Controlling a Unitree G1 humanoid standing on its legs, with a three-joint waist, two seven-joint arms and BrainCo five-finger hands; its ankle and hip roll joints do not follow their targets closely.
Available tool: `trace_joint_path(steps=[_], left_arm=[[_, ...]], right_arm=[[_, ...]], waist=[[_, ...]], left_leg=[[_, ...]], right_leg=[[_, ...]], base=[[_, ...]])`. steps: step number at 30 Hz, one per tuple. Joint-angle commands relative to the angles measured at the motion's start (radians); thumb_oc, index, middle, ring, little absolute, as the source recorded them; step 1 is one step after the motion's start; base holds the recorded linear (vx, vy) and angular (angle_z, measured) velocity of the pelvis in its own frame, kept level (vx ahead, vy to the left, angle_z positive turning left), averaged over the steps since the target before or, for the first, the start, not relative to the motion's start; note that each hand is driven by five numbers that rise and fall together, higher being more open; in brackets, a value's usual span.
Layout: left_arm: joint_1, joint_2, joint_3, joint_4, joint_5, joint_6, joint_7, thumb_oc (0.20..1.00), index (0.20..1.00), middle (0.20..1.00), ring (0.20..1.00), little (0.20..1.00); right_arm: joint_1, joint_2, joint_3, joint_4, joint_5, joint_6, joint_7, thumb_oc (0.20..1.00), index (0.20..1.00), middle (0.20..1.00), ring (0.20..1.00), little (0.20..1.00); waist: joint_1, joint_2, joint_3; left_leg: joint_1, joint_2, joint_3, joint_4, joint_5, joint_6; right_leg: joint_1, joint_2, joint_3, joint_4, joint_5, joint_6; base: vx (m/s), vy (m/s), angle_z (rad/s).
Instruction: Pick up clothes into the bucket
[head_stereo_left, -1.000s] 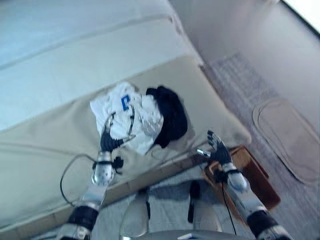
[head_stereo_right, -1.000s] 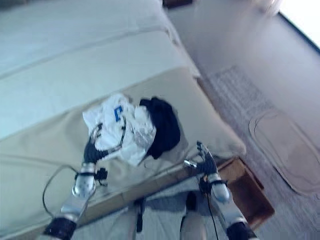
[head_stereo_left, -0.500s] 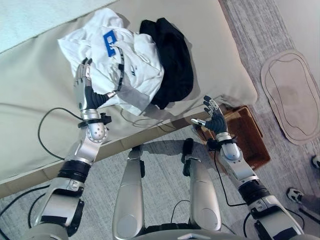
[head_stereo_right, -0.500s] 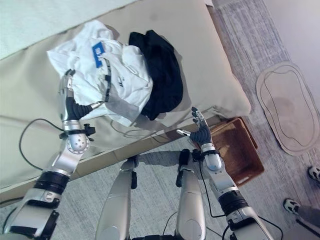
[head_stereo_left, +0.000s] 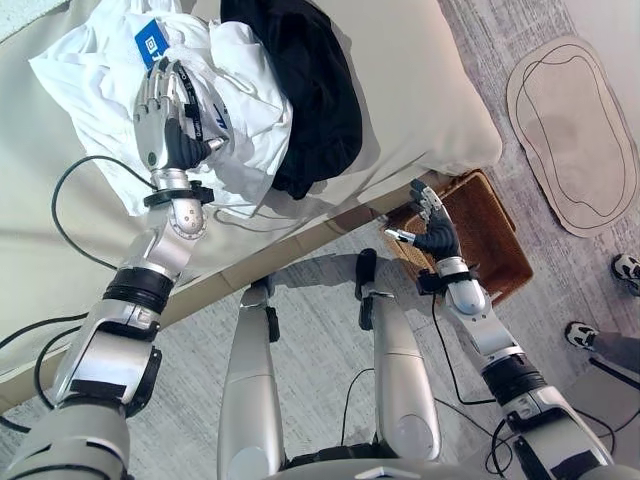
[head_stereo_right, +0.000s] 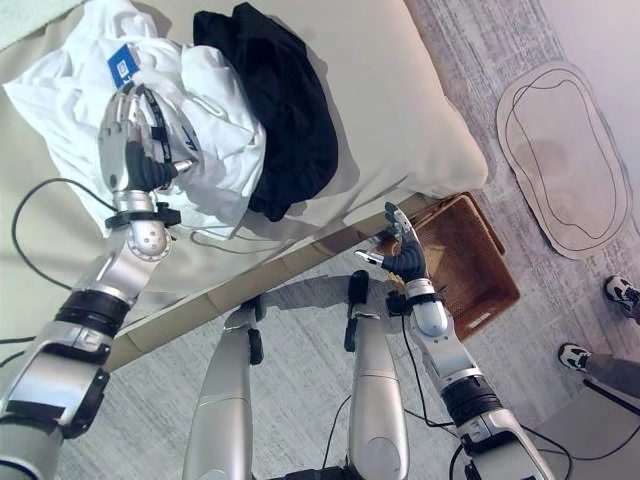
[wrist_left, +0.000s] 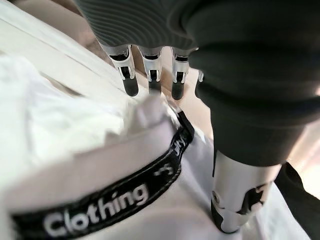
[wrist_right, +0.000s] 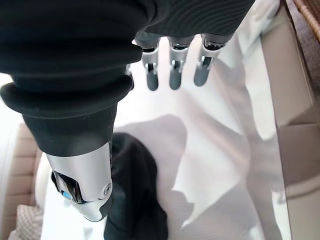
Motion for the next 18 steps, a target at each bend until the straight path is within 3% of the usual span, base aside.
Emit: trace_joint_path(steps=[1,4,6,7,8,9,10,18], left_arm=[[0.002,0.008,-0.011,0.036,0.017,-0.042,-0.010,1.000,1.000,1.000,1.000,1.000],[-0.030,0.001,-0.046,0.086,0.021,-0.029,-0.030,1.000,1.000,1.000,1.000,1.000],[-0.072,-0.007,-0.083,0.197,0.025,0.032,-0.078,1.000,1.000,1.000,1.000,1.000],[-0.095,-0.008,-0.093,0.222,0.029,0.043,-0.080,0.878,0.878,0.878,0.878,0.878],[-0.110,-0.010,-0.097,0.253,0.025,0.066,-0.104,0.460,0.460,0.460,0.460,0.460],[-0.124,-0.012,-0.104,0.278,0.028,0.073,-0.112,0.228,0.228,0.228,0.228,0.228],[-0.131,-0.009,-0.100,0.281,0.030,0.082,-0.119,0.200,0.200,0.200,0.200,0.200],[-0.021,-0.015,-0.038,0.219,0.051,0.070,-0.134,0.200,0.200,0.200,0.200,0.200]], right_arm=[[0.030,-0.020,0.005,-0.062,0.022,-0.071,0.002,1.000,1.000,1.000,1.000,1.000],[0.019,-0.020,0.011,-0.059,0.017,-0.071,0.003,1.000,1.000,1.000,1.000,1.000],[0.012,-0.023,0.013,-0.057,0.011,-0.067,0.003,1.000,1.000,1.000,1.000,1.000],[0.012,-0.022,0.012,-0.057,0.010,-0.064,0.005,1.000,1.000,1.000,1.000,1.000],[0.013,-0.021,0.013,-0.060,0.011,-0.062,0.008,1.000,1.000,1.000,1.000,1.000],[0.017,-0.021,0.013,-0.063,0.011,-0.060,0.013,1.000,1.000,1.000,1.000,1.000],[0.024,-0.024,0.013,-0.068,0.011,-0.058,0.018,1.000,1.000,1.000,1.000,1.000],[0.064,-0.025,-0.020,-0.075,0.002,-0.053,0.037,1.000,1.000,1.000,1.000,1.000]], waist=[[-0.013,0.006,-0.101],[-0.020,0.007,-0.106],[-0.030,0.009,-0.110],[-0.032,0.010,-0.110],[-0.035,0.010,-0.111],[-0.038,0.010,-0.112],[-0.040,0.012,-0.112],[-0.027,0.019,-0.137]], left_leg=[[-0.025,-0.013,0.024,0.133,-0.139,0.035],[-0.034,-0.014,0.028,0.127,-0.135,0.036],[-0.044,-0.014,0.033,0.128,-0.133,0.038],[-0.047,-0.013,0.033,0.129,-0.132,0.038],[-0.049,-0.014,0.034,0.129,-0.132,0.038],[-0.050,-0.014,0.035,0.128,-0.130,0.038],[-0.051,-0.013,0.035,0.128,-0.130,0.039],[-0.031,-0.014,0.034,0.107,-0.128,0.037]], right_leg=[[0.001,-0.025,-0.009,-0.073,0.075,0.023],[-0.013,-0.025,-0.005,-0.080,0.084,0.025],[-0.025,-0.024,0.002,-0.083,0.090,0.027],[-0.029,-0.025,0.002,-0.082,0.091,0.027],[-0.030,-0.024,0.004,-0.083,0.093,0.027],[-0.032,-0.024,0.005,-0.083,0.095,0.028],[-0.034,-0.024,0.006,-0.082,0.096,0.030],[-0.013,-0.026,0.000,-0.105,0.096,0.033]], base=[[0.00,0.030,-0.02],[0.00,0.020,-0.03],[0.00,0.000,0.00],[0.00,0.005,-0.03],[0.01,0.004,-0.04],[0.00,0.000,0.00],[0.00,0.000,0.00],[0.00,0.000,0.00]])
